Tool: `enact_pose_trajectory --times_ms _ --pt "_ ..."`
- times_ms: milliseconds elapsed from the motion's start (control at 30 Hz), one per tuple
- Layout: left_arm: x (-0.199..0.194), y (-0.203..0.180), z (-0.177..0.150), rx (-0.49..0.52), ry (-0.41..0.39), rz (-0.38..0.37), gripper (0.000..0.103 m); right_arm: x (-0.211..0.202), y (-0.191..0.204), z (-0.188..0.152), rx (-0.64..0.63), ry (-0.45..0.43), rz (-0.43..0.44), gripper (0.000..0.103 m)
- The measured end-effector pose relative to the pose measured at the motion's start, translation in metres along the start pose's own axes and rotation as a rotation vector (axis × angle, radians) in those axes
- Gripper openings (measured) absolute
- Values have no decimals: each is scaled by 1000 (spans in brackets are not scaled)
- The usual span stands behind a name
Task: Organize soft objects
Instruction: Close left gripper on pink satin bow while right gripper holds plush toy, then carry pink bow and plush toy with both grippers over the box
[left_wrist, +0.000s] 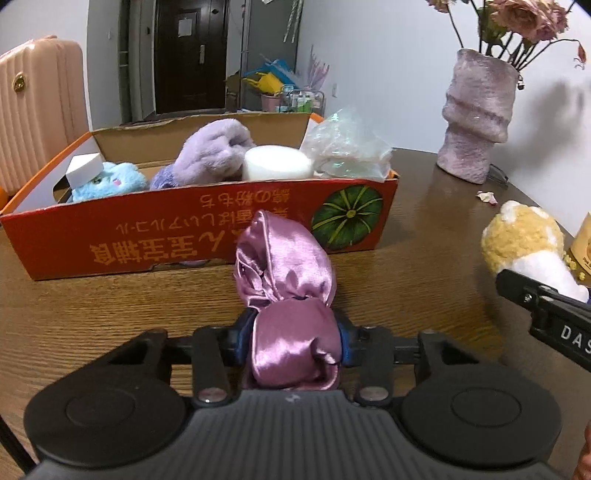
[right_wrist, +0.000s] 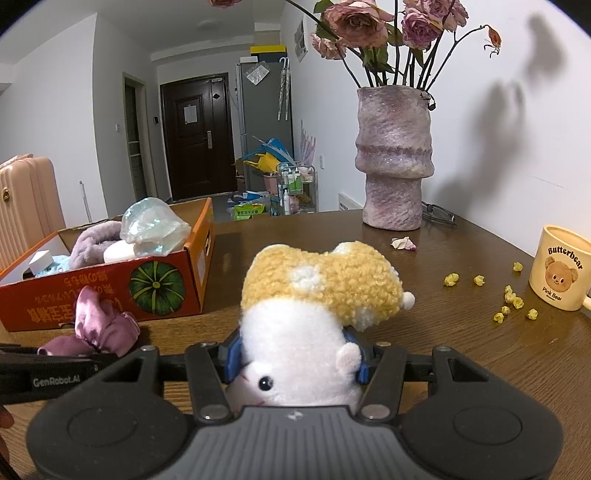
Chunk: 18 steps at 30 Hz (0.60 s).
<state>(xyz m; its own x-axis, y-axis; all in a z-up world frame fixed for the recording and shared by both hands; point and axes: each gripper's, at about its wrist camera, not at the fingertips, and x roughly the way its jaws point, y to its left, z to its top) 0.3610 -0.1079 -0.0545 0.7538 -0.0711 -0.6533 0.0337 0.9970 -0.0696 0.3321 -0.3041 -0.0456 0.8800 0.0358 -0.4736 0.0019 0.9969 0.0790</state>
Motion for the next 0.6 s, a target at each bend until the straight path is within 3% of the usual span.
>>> enact_pose_trajectory --times_ms 300,600 --pt "-8 -2 0 17 -38 -16 37 -3 3 -1 -16 -17 -15 53" --pt "-29 0 0 33 -134 -23 36 -14 4 -1 -21 -88 -45 54"
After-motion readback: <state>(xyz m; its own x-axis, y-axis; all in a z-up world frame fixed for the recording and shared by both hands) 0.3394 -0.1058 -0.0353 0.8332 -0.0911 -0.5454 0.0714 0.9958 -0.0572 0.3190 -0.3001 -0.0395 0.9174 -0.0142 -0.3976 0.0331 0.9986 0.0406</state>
